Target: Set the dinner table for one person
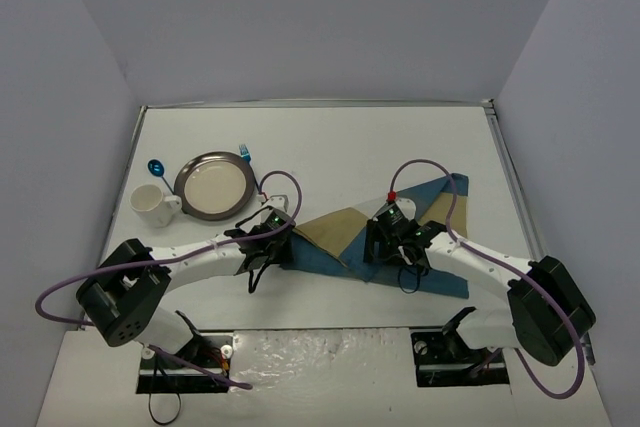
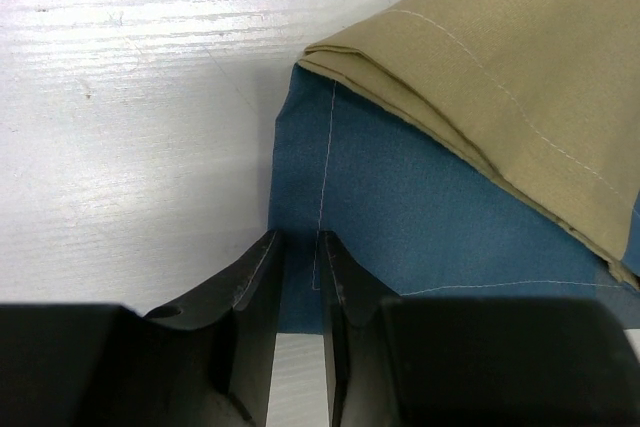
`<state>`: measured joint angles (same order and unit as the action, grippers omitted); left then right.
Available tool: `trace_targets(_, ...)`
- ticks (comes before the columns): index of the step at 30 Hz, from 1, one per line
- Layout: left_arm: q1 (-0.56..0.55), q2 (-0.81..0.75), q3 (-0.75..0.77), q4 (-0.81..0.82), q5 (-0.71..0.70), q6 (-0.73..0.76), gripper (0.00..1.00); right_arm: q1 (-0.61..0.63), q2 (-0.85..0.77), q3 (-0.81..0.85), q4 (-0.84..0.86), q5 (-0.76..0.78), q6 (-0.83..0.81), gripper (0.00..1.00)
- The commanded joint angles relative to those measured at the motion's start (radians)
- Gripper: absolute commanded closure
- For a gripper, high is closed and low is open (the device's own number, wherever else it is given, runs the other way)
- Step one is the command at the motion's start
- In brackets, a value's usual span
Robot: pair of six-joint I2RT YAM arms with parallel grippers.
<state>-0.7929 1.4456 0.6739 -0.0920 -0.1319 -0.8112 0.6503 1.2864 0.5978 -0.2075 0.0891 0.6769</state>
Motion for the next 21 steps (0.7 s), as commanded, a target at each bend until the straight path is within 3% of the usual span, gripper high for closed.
trace_targets(1, -0.005, 0.004, 0.019, -0.022, -0.003, -0.014, 0.83, -0.017, -0.018, -0.016, 0.037, -0.05, 0.018, 0.23)
trace_targets(21, -0.005, -0.007, 0.009, -0.017, 0.002, -0.012, 0.87, -0.029, 0.013, -0.035, 0.14, -0.078, 0.026, 0.49)
